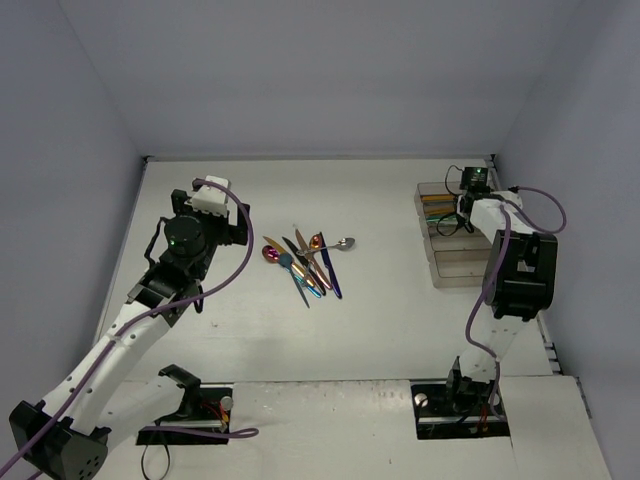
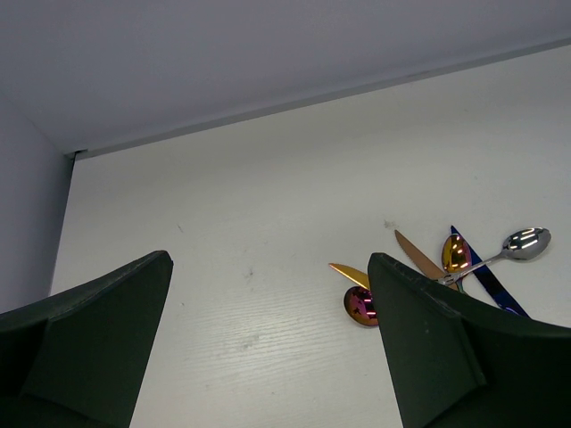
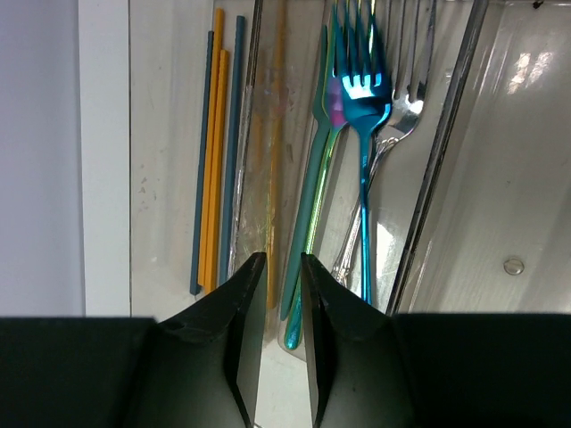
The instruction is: Sort the eating utensils into containers
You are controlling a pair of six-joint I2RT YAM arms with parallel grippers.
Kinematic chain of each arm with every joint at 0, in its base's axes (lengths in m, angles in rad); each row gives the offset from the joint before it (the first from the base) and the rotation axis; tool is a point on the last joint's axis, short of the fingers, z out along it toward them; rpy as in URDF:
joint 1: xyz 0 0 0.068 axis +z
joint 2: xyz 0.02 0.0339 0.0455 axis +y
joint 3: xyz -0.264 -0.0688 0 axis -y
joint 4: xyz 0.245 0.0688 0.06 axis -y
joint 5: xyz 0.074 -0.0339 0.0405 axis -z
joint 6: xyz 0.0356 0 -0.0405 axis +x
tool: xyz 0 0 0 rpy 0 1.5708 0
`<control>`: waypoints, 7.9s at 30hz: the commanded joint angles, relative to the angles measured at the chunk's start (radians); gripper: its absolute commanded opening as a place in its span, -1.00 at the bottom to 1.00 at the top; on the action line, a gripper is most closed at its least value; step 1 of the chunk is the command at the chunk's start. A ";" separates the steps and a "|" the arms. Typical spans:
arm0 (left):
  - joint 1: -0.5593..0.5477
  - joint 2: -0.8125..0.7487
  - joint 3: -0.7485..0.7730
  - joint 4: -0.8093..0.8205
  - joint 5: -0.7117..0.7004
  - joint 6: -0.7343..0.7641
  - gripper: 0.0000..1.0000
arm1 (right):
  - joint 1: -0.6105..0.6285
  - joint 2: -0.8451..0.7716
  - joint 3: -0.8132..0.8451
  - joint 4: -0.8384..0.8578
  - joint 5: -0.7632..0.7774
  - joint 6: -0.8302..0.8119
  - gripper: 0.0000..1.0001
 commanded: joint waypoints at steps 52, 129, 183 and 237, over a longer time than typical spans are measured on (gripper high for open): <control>-0.008 0.015 0.059 0.050 -0.004 -0.007 0.80 | 0.525 0.082 -0.032 0.145 -0.438 -0.766 -0.28; -0.040 -0.021 0.052 0.060 -0.004 -0.003 0.80 | -0.161 -0.420 -0.325 -0.079 0.052 -0.779 -0.86; -0.040 0.022 0.059 0.048 -0.002 -0.004 0.80 | 0.619 0.143 0.225 0.077 -0.708 -1.196 -0.11; -0.040 0.036 0.060 0.047 -0.002 0.002 0.80 | 0.531 -0.040 0.163 0.077 -0.699 -1.178 -1.00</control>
